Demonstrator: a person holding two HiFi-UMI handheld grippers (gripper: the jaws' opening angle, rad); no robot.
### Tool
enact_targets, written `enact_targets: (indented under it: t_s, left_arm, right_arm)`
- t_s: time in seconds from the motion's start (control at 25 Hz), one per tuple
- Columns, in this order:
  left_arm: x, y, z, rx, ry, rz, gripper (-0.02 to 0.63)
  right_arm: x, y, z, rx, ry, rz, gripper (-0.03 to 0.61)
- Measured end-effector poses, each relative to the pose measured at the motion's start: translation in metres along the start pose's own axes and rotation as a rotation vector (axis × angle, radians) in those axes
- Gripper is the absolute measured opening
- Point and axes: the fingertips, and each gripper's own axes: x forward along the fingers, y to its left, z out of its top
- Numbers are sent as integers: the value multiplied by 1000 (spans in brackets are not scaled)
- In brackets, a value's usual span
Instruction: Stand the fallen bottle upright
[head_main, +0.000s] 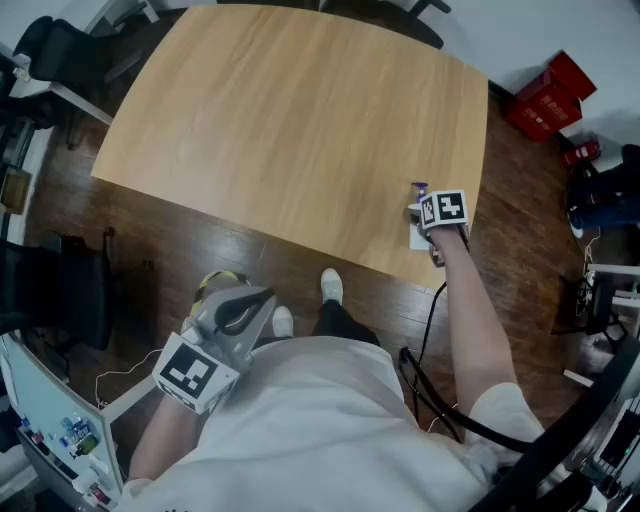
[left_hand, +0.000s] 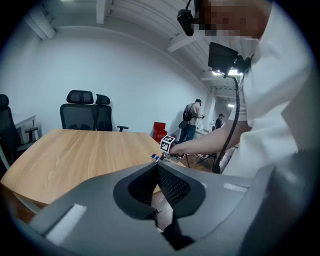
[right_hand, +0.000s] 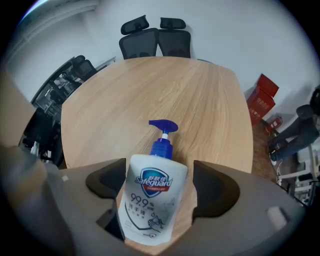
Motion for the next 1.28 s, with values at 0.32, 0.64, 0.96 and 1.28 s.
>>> enact_targets:
  t_s: [0.32,0.64,0.96,1.28]
  left_arm:
    - [40,-1,18,8,-10,-13,0]
    - [61,0,26,25,-2,-16,0]
    - [68,2,33,29,27,9,0]
    - [79,-2,40,36,40,9,0]
  right_arm:
    - [2,2,3,-53,22,-19,394]
    - [-63,-5,79,-87,-472,7,391]
    - [-77,1,85,-159,-845,-91,390]
    - [-85,25,52,-264,-887,-137,393]
